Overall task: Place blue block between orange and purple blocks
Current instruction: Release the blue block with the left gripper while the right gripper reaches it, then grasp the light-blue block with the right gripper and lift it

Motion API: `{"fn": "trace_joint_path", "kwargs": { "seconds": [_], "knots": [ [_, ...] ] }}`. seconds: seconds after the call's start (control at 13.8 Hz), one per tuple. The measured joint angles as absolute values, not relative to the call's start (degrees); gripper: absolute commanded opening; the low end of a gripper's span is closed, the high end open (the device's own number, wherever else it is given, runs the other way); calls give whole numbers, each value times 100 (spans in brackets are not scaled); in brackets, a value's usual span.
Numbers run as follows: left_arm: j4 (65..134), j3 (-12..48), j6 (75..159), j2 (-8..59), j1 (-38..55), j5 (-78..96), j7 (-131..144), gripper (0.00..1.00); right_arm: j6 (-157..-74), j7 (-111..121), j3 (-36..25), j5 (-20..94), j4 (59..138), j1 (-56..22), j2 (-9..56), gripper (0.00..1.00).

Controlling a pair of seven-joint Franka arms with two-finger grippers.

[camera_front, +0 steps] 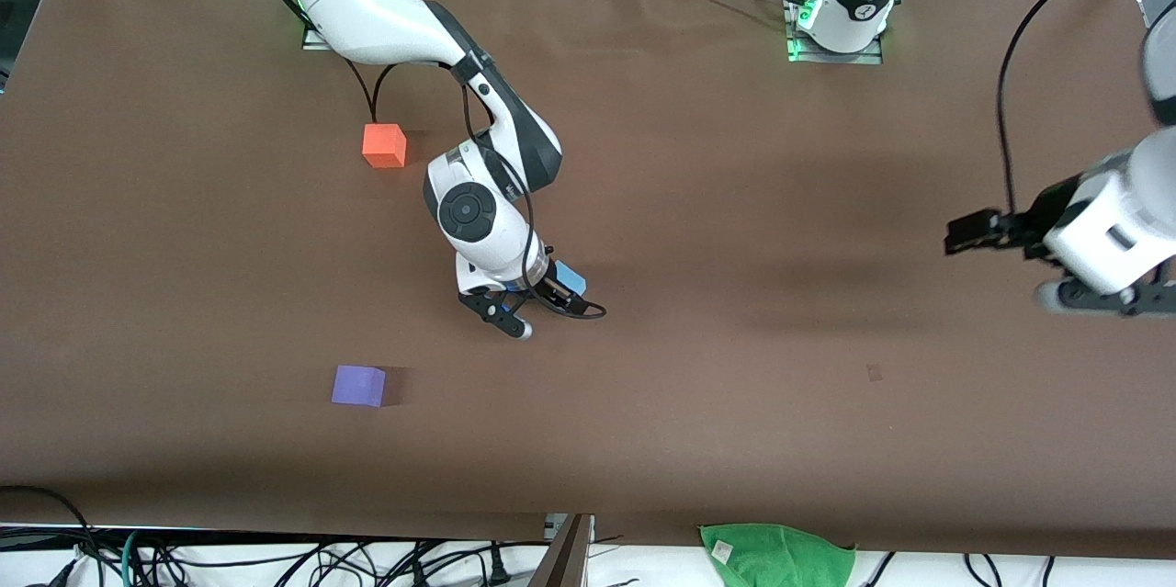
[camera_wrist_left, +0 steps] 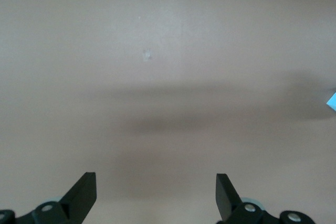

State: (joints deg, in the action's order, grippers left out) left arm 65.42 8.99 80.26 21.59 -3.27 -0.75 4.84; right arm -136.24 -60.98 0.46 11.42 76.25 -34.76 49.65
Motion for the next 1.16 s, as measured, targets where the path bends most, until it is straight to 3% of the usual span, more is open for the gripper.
{"fn": "trace_joint_path", "kwargs": {
  "seconds": [0.51,0.8,1.16],
  "knots": [
    [8554,222,8420,798,-100,286,463,100,-13782,-6231,48,1105,7623,-3549,5184,99],
    [8785,-592,8549,576,535,315,376,100,-13384,-6293,48,1005,7500,-3556,5145,99],
    [8831,-433,8550,376,597,315,372,100,-13460,-6412,49,1001,7494,-3639,5217,96]
  ]
}}
